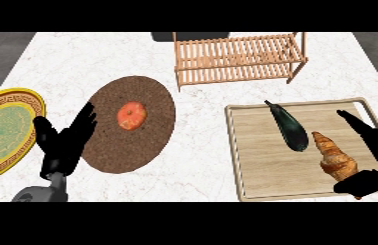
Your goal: Pick the croissant from the tray and place it in the tiered shelf
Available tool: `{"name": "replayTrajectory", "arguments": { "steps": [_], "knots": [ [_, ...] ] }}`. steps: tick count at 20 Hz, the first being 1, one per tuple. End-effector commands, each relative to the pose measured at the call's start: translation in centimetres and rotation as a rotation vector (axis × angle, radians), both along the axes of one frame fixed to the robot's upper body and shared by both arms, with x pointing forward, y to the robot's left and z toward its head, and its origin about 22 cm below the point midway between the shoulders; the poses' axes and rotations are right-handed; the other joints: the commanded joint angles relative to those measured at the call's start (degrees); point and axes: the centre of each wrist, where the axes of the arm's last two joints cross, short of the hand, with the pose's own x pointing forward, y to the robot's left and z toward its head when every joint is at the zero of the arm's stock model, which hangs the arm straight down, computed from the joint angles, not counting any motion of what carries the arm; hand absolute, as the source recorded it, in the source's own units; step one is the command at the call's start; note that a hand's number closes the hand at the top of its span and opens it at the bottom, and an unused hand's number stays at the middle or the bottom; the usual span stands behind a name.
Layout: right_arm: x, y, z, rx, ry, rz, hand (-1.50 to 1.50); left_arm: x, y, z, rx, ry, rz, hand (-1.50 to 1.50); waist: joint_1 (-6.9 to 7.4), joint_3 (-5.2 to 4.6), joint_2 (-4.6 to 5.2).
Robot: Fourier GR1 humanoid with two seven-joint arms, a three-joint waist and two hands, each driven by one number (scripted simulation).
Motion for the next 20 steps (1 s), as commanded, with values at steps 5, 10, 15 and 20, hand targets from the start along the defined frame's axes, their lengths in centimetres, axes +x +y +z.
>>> {"name": "replayTrajectory", "arguments": {
  "steps": [5,10,15,20],
  "knots": [
    [2.9,0.0,-1.4,0.041,-0.047,0.012,-1.50,-0.7,1.2,-1.7,0.015,0.094,-0.002,0.00,0.26,-0.52,0.61],
    [1.5,1.3,-3.7,0.033,-0.015,0.061,-1.50,-0.7,0.9,-0.7,-0.011,0.078,0.021,0.00,0.02,-0.53,0.50],
    [2.5,1.1,-3.1,-0.016,0.083,0.278,1.50,-1.0,0.8,-1.4,0.004,0.080,0.008,0.00,0.19,-0.53,0.56],
    [-0.1,2.3,-4.7,0.049,0.022,0.291,1.50,1.0,0.3,-0.4,0.017,0.090,0.034,0.00,-0.52,-0.54,0.48]
  ]
}}
